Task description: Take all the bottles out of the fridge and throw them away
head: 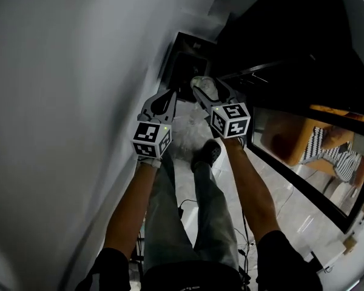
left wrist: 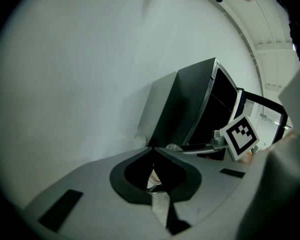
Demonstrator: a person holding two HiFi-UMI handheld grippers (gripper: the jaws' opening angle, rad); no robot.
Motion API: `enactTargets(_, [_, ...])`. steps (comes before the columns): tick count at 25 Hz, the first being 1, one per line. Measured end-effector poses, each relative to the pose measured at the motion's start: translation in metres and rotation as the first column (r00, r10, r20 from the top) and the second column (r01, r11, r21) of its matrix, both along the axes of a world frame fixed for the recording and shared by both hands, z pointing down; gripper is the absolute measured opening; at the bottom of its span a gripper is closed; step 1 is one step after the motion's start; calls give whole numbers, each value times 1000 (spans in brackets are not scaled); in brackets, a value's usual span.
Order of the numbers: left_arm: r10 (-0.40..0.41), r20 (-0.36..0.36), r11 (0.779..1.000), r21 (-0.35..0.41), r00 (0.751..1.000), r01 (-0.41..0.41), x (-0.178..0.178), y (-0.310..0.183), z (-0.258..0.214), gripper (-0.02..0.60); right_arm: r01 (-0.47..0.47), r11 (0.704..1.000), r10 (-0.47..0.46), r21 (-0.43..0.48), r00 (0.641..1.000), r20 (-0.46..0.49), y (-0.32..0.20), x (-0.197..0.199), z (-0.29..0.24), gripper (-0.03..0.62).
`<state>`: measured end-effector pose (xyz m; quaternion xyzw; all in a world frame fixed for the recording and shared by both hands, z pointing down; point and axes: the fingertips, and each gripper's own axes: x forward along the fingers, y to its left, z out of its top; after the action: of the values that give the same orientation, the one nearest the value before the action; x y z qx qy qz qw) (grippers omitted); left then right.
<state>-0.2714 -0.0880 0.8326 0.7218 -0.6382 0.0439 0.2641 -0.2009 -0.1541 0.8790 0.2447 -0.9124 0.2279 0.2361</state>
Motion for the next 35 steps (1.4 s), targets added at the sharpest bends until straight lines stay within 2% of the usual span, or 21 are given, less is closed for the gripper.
enactTargets(6, [43, -1, 998, -45, 999, -43, 11, -2, 53, 6, 16, 999, -18, -33, 998, -52, 5, 4, 74, 322])
enactTargets(12, [60, 6, 997, -43, 998, -60, 12, -26, 63, 6, 36, 998, -40, -47, 996, -79, -11, 1, 106, 322])
enactTargets(18, [45, 11, 999, -23, 999, -45, -1, -52, 57, 6, 63, 997, -65, -36, 994, -83, -39, -13, 113, 324])
enactTargets(26, [52, 12, 998, -42, 999, -51, -4, -50, 63, 5, 56, 998, -56, -5, 995, -87, -52, -17, 119, 325])
enactTargets(33, [40, 12, 998, -56, 999, -39, 1, -38, 65, 6, 20, 1000, -20, -4, 997, -72, -36, 7, 106, 324])
enactTargets(35, [35, 12, 998, -59, 999, -34, 6, -34, 61, 6, 19, 1000, -19, -3, 998, -60, -25, 18, 95, 298])
